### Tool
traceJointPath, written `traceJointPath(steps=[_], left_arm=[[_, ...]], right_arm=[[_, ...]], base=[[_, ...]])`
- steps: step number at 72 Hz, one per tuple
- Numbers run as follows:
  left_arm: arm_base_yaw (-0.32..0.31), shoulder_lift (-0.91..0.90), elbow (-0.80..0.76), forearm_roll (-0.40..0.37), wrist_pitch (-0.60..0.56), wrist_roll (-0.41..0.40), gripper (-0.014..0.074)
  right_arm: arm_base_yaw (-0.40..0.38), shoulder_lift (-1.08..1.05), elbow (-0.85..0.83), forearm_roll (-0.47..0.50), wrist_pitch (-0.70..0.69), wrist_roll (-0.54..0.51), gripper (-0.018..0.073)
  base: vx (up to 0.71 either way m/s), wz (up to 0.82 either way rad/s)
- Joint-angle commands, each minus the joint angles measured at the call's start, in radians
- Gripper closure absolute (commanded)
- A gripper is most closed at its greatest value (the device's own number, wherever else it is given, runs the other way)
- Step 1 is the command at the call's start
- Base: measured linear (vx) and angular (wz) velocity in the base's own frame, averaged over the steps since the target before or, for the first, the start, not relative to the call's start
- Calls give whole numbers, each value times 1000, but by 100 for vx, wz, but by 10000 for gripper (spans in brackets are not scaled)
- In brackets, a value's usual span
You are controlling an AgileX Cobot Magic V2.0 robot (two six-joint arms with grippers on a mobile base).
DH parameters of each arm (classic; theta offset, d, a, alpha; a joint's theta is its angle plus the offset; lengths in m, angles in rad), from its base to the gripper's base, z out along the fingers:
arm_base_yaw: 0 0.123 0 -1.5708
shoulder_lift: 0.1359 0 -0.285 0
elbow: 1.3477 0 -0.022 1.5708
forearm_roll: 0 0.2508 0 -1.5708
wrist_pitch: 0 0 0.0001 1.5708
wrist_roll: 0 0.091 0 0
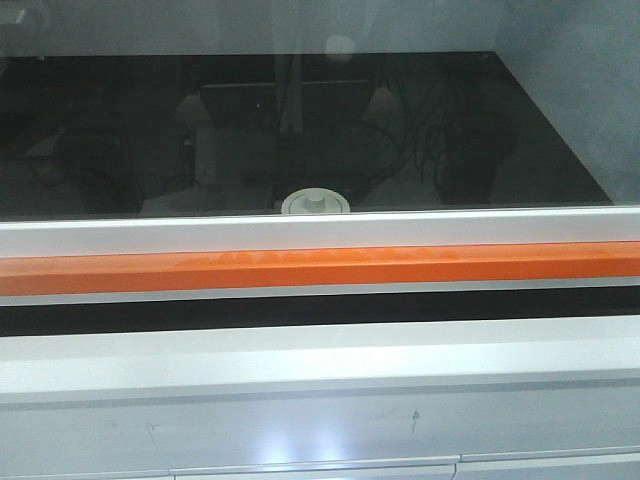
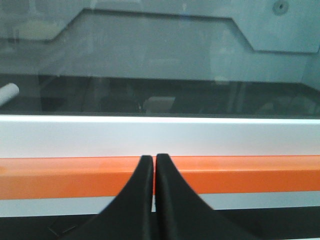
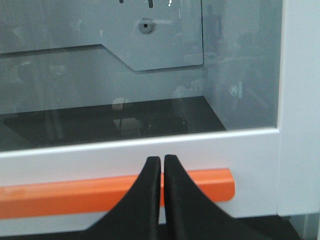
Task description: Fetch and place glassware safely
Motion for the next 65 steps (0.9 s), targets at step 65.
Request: traceJointPath(steps=[65], left_arm=[[-40,210,-59,32,-150,35,603]], right_arm=[[166,390,-108,-85,-159,-36,563]], base=[[0,0]])
